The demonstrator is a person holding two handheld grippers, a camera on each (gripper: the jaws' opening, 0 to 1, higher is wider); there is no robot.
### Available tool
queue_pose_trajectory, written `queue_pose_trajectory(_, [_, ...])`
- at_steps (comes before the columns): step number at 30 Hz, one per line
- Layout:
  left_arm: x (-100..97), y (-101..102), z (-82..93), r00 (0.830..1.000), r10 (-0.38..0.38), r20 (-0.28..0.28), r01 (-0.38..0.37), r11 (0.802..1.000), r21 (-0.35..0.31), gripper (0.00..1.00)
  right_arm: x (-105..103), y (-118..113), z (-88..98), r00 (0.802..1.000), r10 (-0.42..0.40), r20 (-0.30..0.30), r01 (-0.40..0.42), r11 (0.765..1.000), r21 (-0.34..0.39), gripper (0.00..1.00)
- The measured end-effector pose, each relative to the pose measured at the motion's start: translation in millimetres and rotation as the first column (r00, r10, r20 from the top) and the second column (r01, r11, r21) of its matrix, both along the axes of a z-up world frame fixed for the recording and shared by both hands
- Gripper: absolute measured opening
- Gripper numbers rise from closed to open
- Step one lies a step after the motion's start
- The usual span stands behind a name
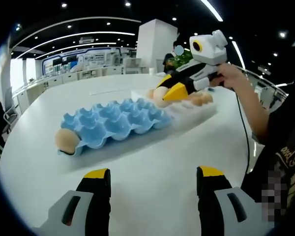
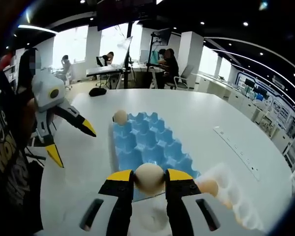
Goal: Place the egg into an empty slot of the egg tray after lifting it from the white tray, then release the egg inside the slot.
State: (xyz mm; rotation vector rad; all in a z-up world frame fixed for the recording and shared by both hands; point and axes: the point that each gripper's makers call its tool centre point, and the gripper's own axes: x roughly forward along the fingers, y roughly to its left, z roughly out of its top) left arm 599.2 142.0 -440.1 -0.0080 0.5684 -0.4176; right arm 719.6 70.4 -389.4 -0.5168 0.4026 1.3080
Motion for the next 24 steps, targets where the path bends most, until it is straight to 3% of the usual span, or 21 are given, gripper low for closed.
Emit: queue_pose_trajectory(24, [-6.6, 11.1, -2.9, 0.999, 0.034, -0.004, -0.034, 0.999, -0.005, 0.72, -13.9, 43.7, 1.3, 0.995, 0.102, 0.0, -0.102, 0.995, 0.002, 0.26])
